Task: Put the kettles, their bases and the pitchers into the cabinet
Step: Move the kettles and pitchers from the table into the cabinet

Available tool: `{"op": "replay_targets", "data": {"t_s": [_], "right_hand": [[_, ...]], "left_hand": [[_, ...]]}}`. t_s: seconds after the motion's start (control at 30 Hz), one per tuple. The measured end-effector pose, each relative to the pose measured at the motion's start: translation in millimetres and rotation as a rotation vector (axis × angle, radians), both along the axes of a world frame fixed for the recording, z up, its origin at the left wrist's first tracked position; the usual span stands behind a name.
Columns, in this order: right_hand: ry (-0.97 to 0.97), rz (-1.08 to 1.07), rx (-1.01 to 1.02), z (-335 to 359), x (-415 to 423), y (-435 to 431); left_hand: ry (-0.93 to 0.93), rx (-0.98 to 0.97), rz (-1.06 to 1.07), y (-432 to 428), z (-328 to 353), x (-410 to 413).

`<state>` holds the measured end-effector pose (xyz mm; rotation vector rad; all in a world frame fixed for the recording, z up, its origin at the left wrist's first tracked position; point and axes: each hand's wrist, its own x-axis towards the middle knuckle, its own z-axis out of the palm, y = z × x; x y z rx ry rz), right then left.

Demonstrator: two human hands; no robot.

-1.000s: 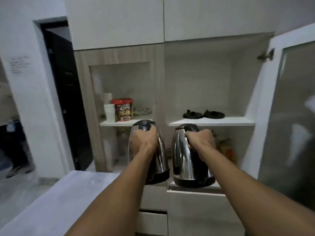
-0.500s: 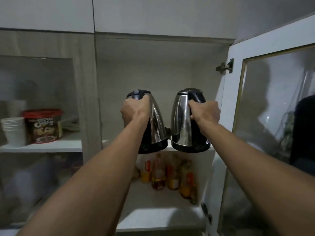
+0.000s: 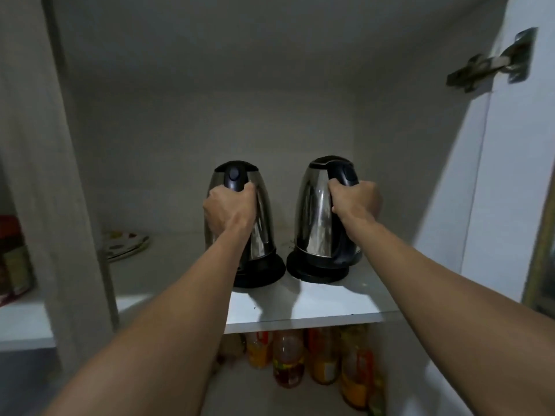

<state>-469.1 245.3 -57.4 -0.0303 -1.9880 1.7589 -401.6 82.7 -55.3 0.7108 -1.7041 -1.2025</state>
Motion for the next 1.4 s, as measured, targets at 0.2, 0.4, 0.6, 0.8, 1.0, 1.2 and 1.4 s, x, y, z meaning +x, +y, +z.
{"op": "replay_targets", "data": {"t_s": [0.2,0.4,0.6,0.8,1.0,1.2,1.4], "right_hand": [[-0.056,0.020,0.011,-19,-40,-16],[-0.080,0.094,0.067,-19,-37,-6],[-0.085,0.182,0.139,-27,-17,-6],[-0.090,0.167,0.146,-28,-1,0],[-0.099,0.156,0.141,-28,12,7],[-0.093,0.111,0.155,-28,14,3],[-0.072,0.085,0.154,-29,11,-9]], "left_hand": [[-0.030,0.047,-0.033,-19,-20,-27],[-0.055,0.001,-0.010,-12,-22,-29],[-0.078,-0.095,-0.057,19,-33,-16],[-0.086,-0.081,-0.010,28,-38,6],[-0.073,-0.086,-0.033,32,-37,12],[-0.147,-0.095,-0.130,11,-11,2],[-0.109,-0.048,-0.100,-9,-26,-9]]}}
